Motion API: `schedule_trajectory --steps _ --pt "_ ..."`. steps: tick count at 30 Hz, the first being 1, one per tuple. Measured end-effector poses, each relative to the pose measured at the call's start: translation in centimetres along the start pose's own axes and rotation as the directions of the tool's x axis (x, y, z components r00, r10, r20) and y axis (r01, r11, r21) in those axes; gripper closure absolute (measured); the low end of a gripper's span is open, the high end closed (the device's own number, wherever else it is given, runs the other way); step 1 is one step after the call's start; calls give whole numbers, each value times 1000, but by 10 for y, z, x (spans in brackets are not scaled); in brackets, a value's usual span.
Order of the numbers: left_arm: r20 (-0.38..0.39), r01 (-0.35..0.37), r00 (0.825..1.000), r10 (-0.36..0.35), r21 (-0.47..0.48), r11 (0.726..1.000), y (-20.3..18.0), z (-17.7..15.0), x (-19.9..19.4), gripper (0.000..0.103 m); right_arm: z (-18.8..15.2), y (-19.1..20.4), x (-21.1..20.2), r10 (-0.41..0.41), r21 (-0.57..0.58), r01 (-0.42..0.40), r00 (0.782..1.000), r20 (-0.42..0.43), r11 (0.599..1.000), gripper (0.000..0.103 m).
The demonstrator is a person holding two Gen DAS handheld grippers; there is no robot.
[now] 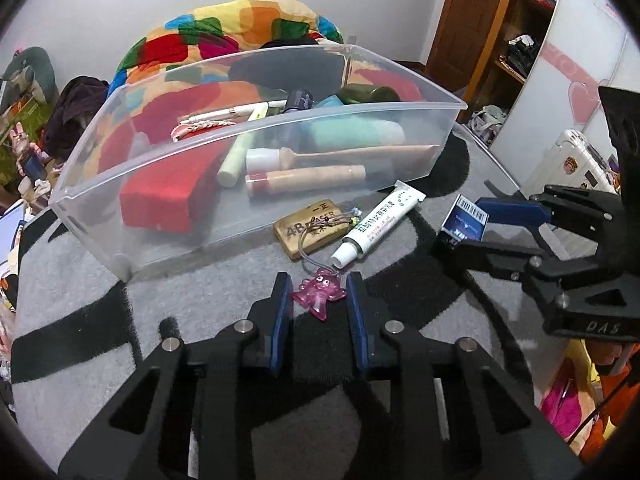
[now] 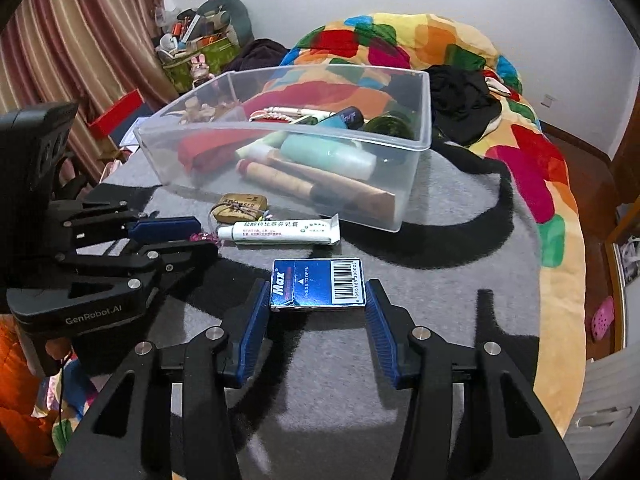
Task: Organize objects
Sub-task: 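Grasp the pink charm with the left tool while the right tool grasps the blue staple box, then place the pink charm and blue staple box into the clear box, opening both tools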
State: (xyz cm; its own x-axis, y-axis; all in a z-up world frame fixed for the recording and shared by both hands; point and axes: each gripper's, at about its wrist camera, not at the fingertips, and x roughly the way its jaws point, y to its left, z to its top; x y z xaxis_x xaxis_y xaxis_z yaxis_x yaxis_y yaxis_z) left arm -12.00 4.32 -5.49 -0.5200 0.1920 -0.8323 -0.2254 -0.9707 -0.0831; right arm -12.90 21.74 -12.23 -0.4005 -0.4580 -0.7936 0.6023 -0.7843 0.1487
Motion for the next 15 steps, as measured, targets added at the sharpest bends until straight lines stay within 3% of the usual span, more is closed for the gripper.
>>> schedule_trajectory --steps 9,15 --pt "83 -8 996 11 -28 1000 6 -1 -31 76 10 2 -14 17 17 -18 998 53 1000 59" --pt "170 -11 985 18 -43 999 9 5 -60 76 23 6 -27 27 25 -30 993 113 999 59"
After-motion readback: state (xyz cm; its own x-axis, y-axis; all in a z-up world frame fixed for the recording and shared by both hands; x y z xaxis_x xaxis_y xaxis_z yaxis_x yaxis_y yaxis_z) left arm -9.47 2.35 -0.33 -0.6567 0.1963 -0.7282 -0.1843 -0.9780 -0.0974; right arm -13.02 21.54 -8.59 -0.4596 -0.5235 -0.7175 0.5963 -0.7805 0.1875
